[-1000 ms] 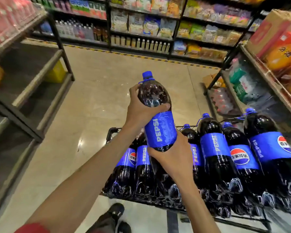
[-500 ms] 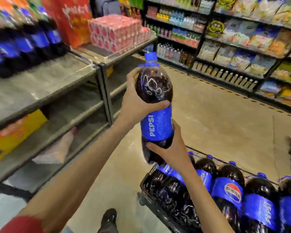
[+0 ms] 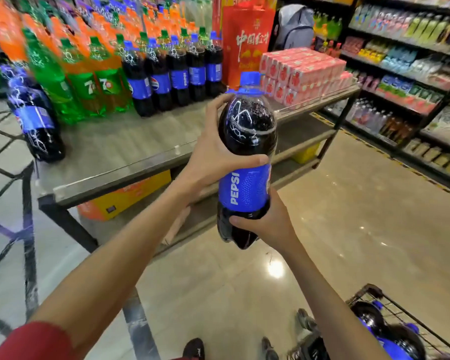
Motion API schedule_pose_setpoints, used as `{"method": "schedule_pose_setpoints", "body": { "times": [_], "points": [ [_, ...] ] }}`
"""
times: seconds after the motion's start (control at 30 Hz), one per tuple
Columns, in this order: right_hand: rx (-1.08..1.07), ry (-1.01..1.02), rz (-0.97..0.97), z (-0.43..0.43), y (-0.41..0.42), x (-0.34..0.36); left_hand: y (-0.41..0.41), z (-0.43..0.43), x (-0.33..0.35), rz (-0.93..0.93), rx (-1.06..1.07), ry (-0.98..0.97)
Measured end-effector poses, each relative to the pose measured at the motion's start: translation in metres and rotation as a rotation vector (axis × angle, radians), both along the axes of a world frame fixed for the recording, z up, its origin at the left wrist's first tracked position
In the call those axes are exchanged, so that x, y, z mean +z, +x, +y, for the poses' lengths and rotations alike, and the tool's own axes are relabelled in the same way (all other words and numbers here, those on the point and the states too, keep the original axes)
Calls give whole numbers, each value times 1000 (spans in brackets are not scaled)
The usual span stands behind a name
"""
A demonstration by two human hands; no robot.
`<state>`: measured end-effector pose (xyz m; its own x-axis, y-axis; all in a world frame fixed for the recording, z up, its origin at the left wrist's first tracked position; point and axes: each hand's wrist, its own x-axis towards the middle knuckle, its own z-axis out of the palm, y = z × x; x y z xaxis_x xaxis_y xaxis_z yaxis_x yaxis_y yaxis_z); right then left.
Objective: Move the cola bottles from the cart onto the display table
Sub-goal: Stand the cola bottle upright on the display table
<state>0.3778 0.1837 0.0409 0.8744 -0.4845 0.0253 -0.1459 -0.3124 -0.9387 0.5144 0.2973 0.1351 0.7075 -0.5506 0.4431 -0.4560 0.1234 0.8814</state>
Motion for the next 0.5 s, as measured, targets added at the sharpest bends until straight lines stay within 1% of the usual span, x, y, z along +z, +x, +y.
{"method": "schedule_pose_setpoints", "body": {
  "times": [0.1, 0.23, 0.5],
  "points": [
    [33, 11, -18, 19, 48, 0, 42, 24, 0, -43, 39, -3],
    [68, 3, -30, 32, 103, -6, 91, 41, -2, -54, 89, 16],
    [89, -16, -33, 22, 194, -16, 172, 35, -13, -50, 147, 34]
  ]
}}
